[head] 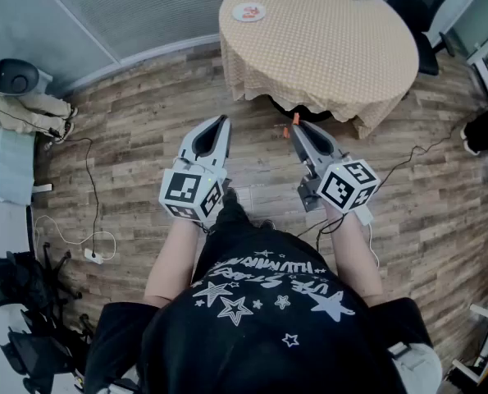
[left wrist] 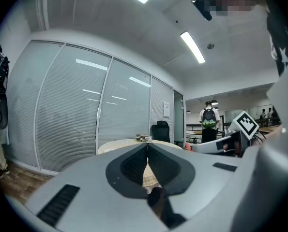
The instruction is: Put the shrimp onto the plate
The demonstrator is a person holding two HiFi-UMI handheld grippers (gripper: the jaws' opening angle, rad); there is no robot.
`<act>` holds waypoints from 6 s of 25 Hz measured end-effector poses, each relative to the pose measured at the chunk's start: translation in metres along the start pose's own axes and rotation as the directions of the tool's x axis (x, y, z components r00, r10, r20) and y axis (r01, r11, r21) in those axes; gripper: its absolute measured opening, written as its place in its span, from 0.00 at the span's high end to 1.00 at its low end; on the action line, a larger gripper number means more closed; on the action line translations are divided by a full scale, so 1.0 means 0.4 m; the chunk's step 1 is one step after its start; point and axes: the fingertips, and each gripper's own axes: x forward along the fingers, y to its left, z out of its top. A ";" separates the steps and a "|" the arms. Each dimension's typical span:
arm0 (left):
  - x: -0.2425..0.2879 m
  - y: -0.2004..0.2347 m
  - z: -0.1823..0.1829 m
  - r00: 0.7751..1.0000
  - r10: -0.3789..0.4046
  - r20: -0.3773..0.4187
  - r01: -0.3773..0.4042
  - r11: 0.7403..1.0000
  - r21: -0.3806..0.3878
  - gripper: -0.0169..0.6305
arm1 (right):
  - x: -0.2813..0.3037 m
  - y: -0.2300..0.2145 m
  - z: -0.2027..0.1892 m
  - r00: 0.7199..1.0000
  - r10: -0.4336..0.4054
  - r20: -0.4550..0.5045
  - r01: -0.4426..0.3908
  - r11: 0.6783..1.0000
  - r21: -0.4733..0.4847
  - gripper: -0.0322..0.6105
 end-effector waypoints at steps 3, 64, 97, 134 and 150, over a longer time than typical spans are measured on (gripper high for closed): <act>-0.005 0.007 0.006 1.000 0.003 0.004 -0.003 1.000 -0.003 0.96 | 0.005 0.004 -0.003 1.000 -0.003 -0.010 0.003 1.000 -0.005 0.84; 0.294 0.586 -0.011 0.987 -0.159 -0.021 0.158 0.985 -0.063 0.96 | 0.567 -0.107 0.056 0.962 -0.273 -0.005 0.273 0.962 0.024 0.84; 0.855 0.688 -0.032 0.992 -0.010 -0.125 0.006 1.000 -0.030 0.96 | 0.892 -0.666 0.298 0.984 -0.167 -0.067 0.173 0.980 0.100 0.84; 1.258 1.004 -0.125 0.949 -0.190 -0.251 0.181 0.982 -0.059 0.96 | 1.280 -0.838 0.258 0.937 -0.316 -0.148 0.335 0.934 0.128 0.84; 1.392 1.121 -0.190 0.874 -0.384 -0.298 0.367 0.923 -0.114 0.96 | 1.479 -0.874 0.138 0.833 -0.441 -0.333 0.467 0.884 -0.003 0.84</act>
